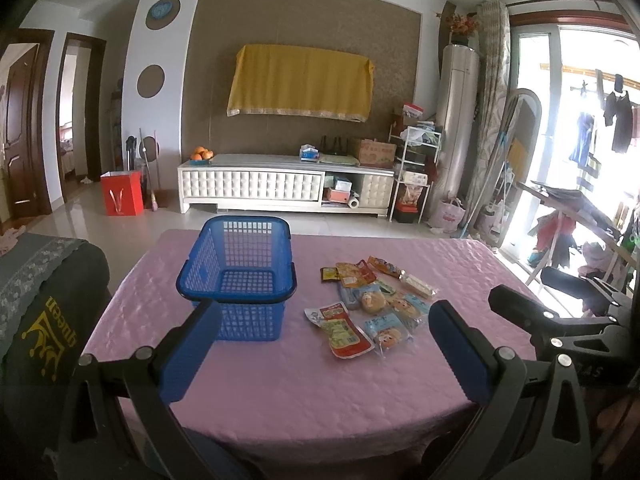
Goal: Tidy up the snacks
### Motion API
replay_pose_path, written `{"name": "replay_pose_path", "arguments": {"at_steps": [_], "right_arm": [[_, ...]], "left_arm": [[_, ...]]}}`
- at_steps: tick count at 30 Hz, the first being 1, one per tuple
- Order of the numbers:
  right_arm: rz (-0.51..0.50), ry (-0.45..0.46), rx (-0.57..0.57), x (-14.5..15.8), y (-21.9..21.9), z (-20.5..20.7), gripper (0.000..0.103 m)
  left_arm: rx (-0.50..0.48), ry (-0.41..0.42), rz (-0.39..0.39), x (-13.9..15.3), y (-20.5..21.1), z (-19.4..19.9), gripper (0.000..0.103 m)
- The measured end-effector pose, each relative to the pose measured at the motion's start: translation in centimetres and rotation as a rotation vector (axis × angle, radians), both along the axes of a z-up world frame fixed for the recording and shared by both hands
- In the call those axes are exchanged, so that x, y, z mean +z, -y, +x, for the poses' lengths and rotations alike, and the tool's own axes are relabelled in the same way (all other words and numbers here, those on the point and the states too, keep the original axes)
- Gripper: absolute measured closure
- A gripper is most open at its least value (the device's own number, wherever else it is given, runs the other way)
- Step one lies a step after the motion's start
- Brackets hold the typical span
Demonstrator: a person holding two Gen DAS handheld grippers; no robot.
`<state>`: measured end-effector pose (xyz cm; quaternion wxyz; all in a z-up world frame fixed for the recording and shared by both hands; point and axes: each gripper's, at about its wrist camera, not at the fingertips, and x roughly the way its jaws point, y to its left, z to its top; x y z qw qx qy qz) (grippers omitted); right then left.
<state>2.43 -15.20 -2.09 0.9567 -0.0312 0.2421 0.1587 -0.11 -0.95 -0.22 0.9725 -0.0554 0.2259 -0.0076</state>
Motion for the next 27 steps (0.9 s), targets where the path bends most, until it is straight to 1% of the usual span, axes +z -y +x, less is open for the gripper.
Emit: {"name": "replay_pose_path", "arguments": {"at_steps": [21, 27], "right_arm": [[0.011, -0.012, 0.033, 0.34, 0.05, -0.57, 0.000], [0.008, -0.012, 0.036, 0.57, -0.01, -0.68, 0.000]], "left_arm": [[-0.001, -0.020, -0.008, -0.27, 0.00, -0.02, 0.001], [-0.005, -0.021, 0.002, -0.29, 0.50, -0.18, 0.000]]}}
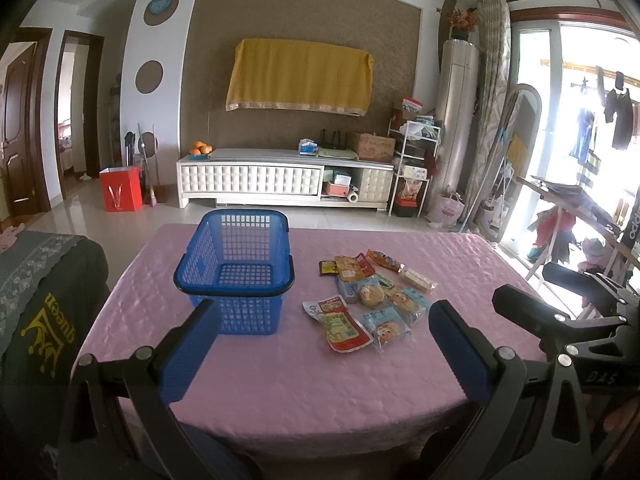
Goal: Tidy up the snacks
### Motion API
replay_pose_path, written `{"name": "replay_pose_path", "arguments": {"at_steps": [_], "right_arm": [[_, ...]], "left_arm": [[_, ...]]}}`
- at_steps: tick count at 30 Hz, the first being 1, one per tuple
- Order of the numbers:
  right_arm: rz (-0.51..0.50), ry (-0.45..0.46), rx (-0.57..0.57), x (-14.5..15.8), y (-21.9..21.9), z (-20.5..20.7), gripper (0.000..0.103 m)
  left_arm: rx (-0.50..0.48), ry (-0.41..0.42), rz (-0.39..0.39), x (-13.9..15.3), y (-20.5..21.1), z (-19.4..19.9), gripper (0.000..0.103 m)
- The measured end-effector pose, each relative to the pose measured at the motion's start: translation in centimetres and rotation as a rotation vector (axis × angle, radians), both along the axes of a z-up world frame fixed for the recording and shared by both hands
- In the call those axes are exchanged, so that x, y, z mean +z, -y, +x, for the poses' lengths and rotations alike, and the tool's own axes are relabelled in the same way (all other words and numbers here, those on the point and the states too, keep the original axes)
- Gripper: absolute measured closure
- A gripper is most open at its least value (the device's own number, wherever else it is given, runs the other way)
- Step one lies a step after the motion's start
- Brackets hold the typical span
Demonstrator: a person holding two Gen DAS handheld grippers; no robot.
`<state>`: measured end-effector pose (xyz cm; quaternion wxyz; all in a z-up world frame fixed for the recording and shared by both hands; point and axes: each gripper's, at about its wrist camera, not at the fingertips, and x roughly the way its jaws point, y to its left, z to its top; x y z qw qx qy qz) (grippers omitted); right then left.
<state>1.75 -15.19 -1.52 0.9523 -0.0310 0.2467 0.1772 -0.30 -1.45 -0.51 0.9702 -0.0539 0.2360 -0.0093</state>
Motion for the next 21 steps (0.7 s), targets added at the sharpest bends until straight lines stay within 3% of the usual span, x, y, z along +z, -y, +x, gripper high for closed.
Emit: {"name": "replay_pose_path", "arguments": {"at_steps": [21], "right_arm": [[0.002, -0.031, 0.011, 0.1, 0.6, 0.6, 0.000]], "left_arm": [[-0.017, -0.027, -0.007, 0.2, 0.9, 1.2, 0.000]]}}
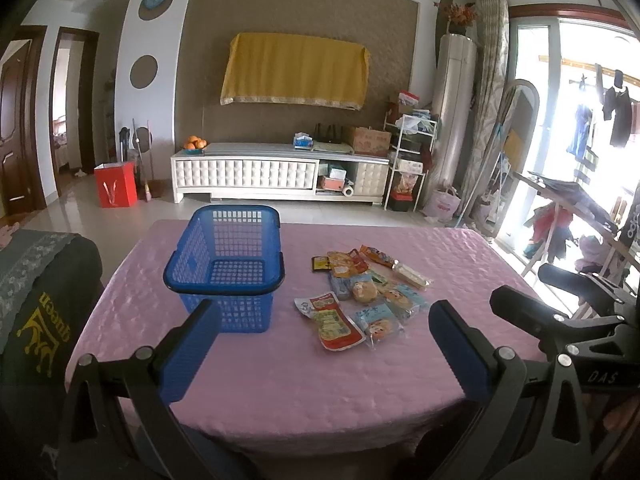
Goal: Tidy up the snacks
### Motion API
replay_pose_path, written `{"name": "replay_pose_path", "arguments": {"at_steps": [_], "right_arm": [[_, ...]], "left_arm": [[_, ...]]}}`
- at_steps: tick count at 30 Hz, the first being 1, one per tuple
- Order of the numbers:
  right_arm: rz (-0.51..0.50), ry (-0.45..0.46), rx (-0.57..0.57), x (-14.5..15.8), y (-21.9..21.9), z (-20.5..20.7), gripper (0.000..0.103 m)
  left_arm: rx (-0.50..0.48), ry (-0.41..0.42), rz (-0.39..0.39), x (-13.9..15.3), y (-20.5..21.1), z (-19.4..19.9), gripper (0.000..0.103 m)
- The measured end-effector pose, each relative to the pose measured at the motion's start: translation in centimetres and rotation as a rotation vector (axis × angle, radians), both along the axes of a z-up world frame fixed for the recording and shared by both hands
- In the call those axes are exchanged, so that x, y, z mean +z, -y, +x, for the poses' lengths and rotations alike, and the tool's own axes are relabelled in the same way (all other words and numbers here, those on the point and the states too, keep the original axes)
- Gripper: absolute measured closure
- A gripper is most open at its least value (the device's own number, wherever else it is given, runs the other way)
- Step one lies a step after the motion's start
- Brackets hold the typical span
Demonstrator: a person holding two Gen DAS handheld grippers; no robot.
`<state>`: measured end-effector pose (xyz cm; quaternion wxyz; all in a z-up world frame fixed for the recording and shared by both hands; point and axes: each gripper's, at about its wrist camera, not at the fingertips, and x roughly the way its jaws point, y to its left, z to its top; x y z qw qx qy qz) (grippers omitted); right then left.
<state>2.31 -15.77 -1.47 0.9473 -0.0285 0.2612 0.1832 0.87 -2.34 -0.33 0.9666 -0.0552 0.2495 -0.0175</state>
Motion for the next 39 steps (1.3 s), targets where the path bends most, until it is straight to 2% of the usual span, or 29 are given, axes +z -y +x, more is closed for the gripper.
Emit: {"name": "replay_pose_path", "arguments": {"at_steps": [12, 21, 28, 32, 34, 36, 39], "right_arm": [[0.004, 0.013, -0.002, 1.8, 1.4, 2.7, 0.000], [0.019, -0.027, 0.000, 1.7, 3.3, 7.3, 0.000], [0.009, -0.126, -0.008, -2.0, 4.7, 12.4, 0.000], [-0.006, -0.175, -0.014, -4.9, 4.9, 14.4, 0.004], [-0.010, -0.214, -0.006, -6.5, 4.9, 15.5, 0.012], [-0.018, -0.252, 0.004, -8.1, 4.9, 16.3, 0.016], [-0.031, -0.306, 0.018, -10.4, 4.6, 17.6, 0.018]], "left_arm": [[-0.021, -0.008, 0.007, 1.4, 1.4, 3.4, 0.000], [-0.042, -0.074, 0.030, 1.2, 3.1, 8.7, 0.000], [-0.036, -0.210, -0.006, -2.8, 4.0, 14.1, 0.001], [0.008, -0.274, 0.027, -5.7, 4.7, 16.3, 0.001], [0.002, -0.321, 0.036, -7.5, 5.0, 17.4, 0.008], [-0.006, -0.364, 0.031, -9.0, 4.9, 18.2, 0.021], [0.003, -0.434, 0.008, -11.5, 4.5, 19.9, 0.022]]}}
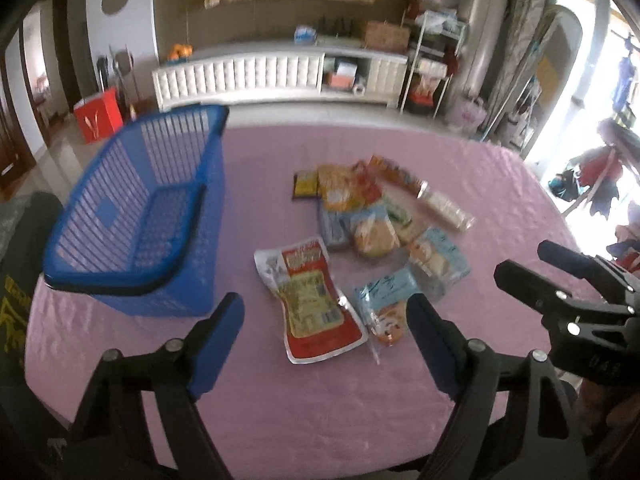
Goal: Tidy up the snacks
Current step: 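Lower the left gripper onto the red-and-white snack pouch and close it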
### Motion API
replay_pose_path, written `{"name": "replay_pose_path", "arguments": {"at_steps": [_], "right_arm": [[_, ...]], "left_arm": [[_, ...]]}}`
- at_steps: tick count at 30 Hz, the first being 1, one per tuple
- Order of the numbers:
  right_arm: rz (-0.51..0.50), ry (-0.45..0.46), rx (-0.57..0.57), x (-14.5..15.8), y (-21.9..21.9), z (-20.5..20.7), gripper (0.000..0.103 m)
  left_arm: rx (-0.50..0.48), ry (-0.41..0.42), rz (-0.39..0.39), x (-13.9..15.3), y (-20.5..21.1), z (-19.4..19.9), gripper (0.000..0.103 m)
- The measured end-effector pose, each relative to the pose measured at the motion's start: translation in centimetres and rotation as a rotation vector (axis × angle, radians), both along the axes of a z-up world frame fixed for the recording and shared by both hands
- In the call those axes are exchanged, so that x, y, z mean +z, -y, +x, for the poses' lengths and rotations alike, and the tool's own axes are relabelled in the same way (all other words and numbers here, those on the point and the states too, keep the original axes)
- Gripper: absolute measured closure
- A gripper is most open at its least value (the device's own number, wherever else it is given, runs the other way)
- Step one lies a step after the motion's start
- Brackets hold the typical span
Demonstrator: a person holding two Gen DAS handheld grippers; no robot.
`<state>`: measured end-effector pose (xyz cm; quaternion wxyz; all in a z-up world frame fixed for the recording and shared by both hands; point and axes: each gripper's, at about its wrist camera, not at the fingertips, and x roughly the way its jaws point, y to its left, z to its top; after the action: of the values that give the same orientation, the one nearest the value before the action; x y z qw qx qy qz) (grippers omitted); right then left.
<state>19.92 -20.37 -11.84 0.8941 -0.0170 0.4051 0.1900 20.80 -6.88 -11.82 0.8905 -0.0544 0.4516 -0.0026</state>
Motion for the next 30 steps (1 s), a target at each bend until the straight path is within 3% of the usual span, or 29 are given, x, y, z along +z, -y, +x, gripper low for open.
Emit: {"name": "replay_pose_path", "arguments": {"at_steps": [10, 19, 26, 30], "right_arm": [[-0.045, -0.100, 0.045, -4.3, -1.3, 3.2, 0.023], [-0.048, -0.103, 0.043, -5.8, -1.5, 5.4, 0.023], [-0.042, -0.127, 0.034, -6.8, -1.2, 6.3, 0.023], [-0.042, -0.133, 0.030, -7.1, -1.1, 6.2, 0.023]], "left_arm": [[0.012, -0.137, -0.044, -5.0, -1.3, 4.8, 0.022], [0.016, -0.257, -0.014, -9.5, -1.3, 8.4, 0.022], [0.035, -0.314, 0.001, -11.9, -2.2, 9.8, 0.021], [0.025, -0.306, -0.003, -11.6, -2.2, 10.2, 0.021]]}}
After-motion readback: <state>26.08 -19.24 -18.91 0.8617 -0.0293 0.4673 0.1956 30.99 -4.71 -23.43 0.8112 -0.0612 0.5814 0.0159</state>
